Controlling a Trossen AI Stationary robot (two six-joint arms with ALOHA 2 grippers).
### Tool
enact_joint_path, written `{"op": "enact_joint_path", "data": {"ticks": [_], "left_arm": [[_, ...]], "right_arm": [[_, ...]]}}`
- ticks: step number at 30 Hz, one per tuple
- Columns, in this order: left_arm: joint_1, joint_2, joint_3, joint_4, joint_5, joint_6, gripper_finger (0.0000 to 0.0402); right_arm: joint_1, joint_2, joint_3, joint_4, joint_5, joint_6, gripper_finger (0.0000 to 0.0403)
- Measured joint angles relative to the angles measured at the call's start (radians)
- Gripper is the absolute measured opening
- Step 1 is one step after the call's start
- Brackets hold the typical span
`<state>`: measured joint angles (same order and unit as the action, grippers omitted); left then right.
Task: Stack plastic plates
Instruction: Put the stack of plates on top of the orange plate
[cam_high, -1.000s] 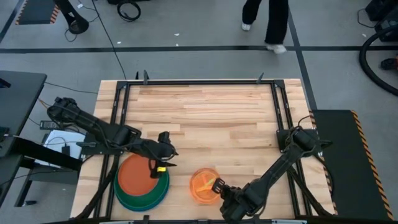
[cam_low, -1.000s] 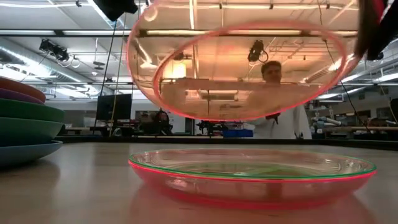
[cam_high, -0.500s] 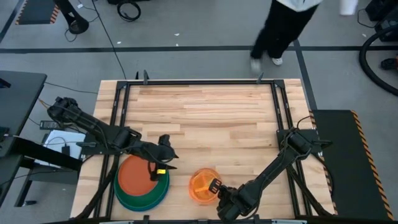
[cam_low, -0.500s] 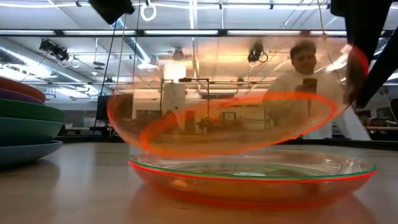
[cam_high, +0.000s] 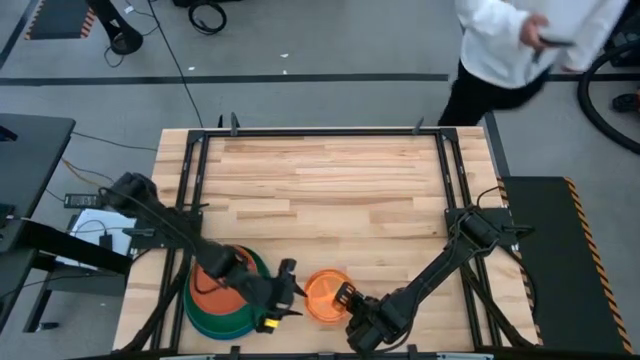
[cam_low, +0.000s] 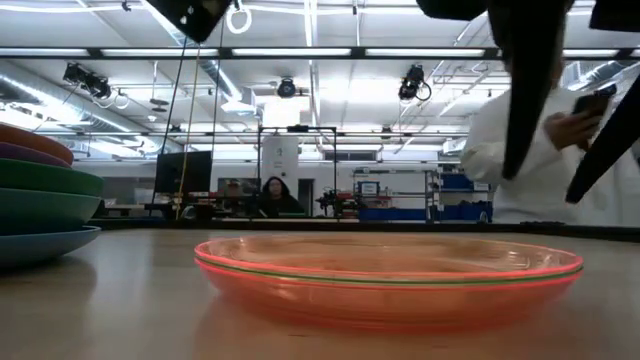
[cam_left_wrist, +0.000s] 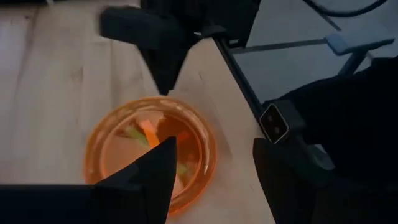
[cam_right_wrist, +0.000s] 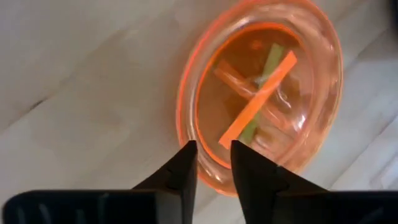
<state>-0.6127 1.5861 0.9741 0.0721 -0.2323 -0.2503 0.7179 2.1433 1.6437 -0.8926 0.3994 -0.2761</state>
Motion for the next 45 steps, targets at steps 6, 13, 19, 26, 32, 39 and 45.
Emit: {"op": "enact_joint_path", "data": {"ticks": [6,13,19,26,32,39,45], "left_arm": [[-0.017,0.135,0.029,0.105,-0.012,0.026,0.0217],[-0.05,0.317,0.242,-0.061,-0.091,0.126,0.0217],[-0.064,0.467,0.367,-0.25,-0.138,0.154,0.0217],[-0.045,0.525,0.381,-0.291,-0.157,0.147,0.0217],[-0.022,0.533,0.383,-0.323,-0.16,0.132,0.0182],[-0.009,0.537,0.382,-0.327,-0.173,0.161,0.0045],[-0.001,0.474,0.395,-0.38,-0.182,0.151,0.0014]], "right_arm": [[0.013,-0.043,0.04,-0.092,0.055,0.147,0.0155],[0.056,-0.149,0.056,-0.254,0.179,0.489,0.0186],[0.087,-0.166,0.056,-0.261,0.23,0.584,0.0183],[0.099,-0.166,0.056,-0.253,0.232,0.625,0.018],[0.099,-0.166,0.056,-0.246,0.233,0.671,0.018],[0.15,-0.166,0.056,-0.255,0.204,0.82,0.0168],[0.243,-0.166,0.056,-0.317,0.203,1.046,0.0161]]}}
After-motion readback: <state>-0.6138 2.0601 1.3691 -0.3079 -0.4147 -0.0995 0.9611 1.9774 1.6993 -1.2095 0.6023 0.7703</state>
